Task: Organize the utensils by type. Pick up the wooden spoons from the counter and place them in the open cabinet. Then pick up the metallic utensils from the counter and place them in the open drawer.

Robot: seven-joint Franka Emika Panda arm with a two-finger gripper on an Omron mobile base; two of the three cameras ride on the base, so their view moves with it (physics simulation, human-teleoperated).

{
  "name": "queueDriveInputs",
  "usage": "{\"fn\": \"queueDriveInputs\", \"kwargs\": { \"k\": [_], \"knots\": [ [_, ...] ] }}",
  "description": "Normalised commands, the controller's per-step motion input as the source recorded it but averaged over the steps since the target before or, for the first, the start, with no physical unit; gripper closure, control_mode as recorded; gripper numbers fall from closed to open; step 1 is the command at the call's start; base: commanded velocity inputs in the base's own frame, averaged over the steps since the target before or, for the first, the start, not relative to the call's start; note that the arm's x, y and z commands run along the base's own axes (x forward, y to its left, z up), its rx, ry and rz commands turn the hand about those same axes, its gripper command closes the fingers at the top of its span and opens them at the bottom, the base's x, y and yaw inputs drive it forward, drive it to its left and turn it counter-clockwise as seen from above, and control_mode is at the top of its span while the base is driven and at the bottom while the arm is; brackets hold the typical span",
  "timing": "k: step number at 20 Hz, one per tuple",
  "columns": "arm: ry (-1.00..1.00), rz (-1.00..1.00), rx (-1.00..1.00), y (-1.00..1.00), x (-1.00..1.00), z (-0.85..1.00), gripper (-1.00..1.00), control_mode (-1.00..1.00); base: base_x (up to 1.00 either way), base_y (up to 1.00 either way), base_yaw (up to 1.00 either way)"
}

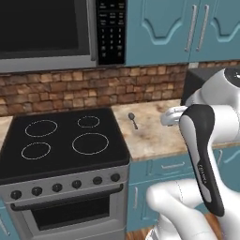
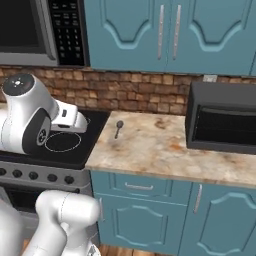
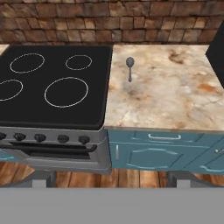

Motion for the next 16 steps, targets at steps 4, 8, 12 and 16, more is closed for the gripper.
{"fn": "queueDriveInputs", "kwargs": {
  "k": [4,8,12,16],
  "knots": [
    [0.0,0.0,0.0,0.0,0.0,0.0,-1.0,1.0,0.34,-0.35,0.0],
    [0.0,0.0,0.0,0.0,0.0,0.0,-1.0,1.0,0.03,-0.69,-0.05],
    [0.0,0.0,0.0,0.0,0.0,0.0,-1.0,1.0,0.17,-0.45,-0.03],
    [0.0,0.0,0.0,0.0,0.0,0.0,-1.0,1.0,0.39,-0.07,0.0]
  ]
}}
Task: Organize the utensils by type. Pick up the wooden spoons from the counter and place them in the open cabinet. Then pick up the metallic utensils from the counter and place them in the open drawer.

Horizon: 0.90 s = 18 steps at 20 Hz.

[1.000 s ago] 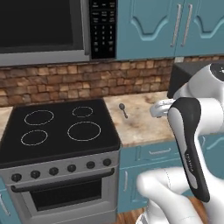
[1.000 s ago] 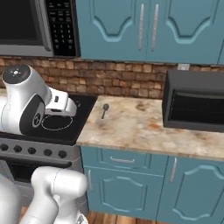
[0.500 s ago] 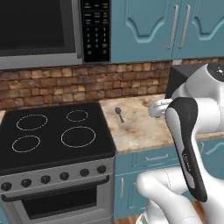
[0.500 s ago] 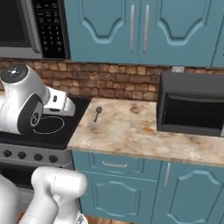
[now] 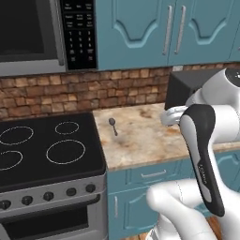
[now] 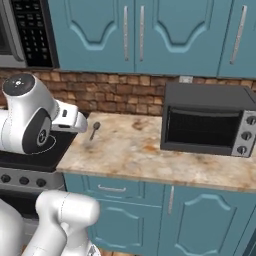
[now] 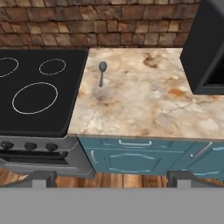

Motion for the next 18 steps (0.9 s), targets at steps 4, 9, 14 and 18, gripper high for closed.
{"fn": "queueDriveInputs", "kwargs": {
  "k": [4,9,14,18],
  "knots": [
    [0.0,0.0,0.0,0.0,0.0,0.0,-1.0,1.0,0.42,-0.06,0.0],
    [0.0,0.0,0.0,0.0,0.0,0.0,-1.0,1.0,0.29,0.0,0.0],
    [0.0,0.0,0.0,0.0,0.0,0.0,-1.0,1.0,0.34,0.1,0.0],
    [0.0,0.0,0.0,0.0,0.0,0.0,-1.0,1.0,0.6,0.14,0.04]
  ]
}}
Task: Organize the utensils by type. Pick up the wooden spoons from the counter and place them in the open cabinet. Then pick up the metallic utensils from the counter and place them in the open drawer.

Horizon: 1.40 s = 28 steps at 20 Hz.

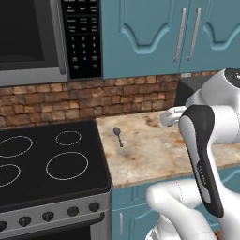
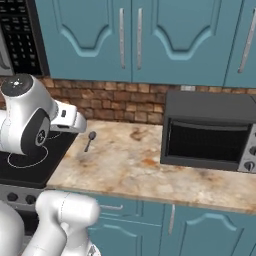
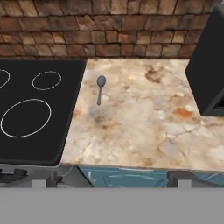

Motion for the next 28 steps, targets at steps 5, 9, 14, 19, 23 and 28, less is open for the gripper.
{"fn": "queueDriveInputs", "kwargs": {
  "k": [5,9,14,19,23,28],
  "knots": [
    [0.0,0.0,0.0,0.0,0.0,0.0,-1.0,1.0,0.63,0.08,0.04],
    [0.0,0.0,0.0,0.0,0.0,0.0,-1.0,1.0,0.45,0.02,0.02],
    [0.0,0.0,0.0,0.0,0.0,0.0,-1.0,1.0,0.16,0.02,0.0],
    [0.0,0.0,0.0,0.0,0.0,0.0,-1.0,1.0,0.01,0.0,0.0],
    [0.0,0.0,0.0,0.0,0.0,0.0,-1.0,1.0,0.15,0.0,0.0],
    [0.03,0.0,-0.05,0.06,0.23,-0.32,-1.0,-1.0,0.06,0.0,0.0]
  ]
}}
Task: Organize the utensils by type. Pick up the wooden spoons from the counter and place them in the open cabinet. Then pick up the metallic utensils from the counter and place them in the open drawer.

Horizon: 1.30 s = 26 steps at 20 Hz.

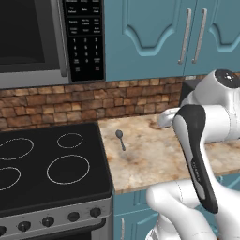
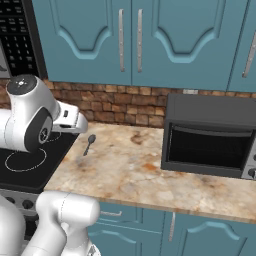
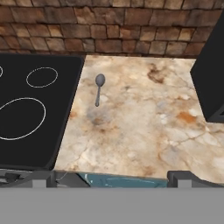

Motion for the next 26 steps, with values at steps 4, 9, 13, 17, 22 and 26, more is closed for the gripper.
{"fn": "queueDriveInputs", "kwargs": {
  "k": [4,9,13,17,22,26],
  "knots": [
    [0.17,0.0,-0.04,0.33,0.44,-0.54,-1.0,-1.0,0.0,0.0,0.0],
    [0.11,0.0,0.0,0.22,0.3,-0.55,-1.0,-1.0,0.0,0.0,0.0],
    [0.08,0.0,0.0,0.13,0.32,-0.61,-1.0,-1.0,0.0,0.0,0.0],
    [0.08,0.0,0.0,0.12,0.43,-0.55,-1.0,-1.0,0.0,0.0,0.0],
    [0.03,-0.01,0.0,0.09,0.47,-0.5,-1.0,-1.0,0.0,0.0,0.0],
    [0.07,-0.01,0.0,0.05,0.38,-0.36,-1.0,-1.0,0.0,0.0,0.0]
  ]
}}
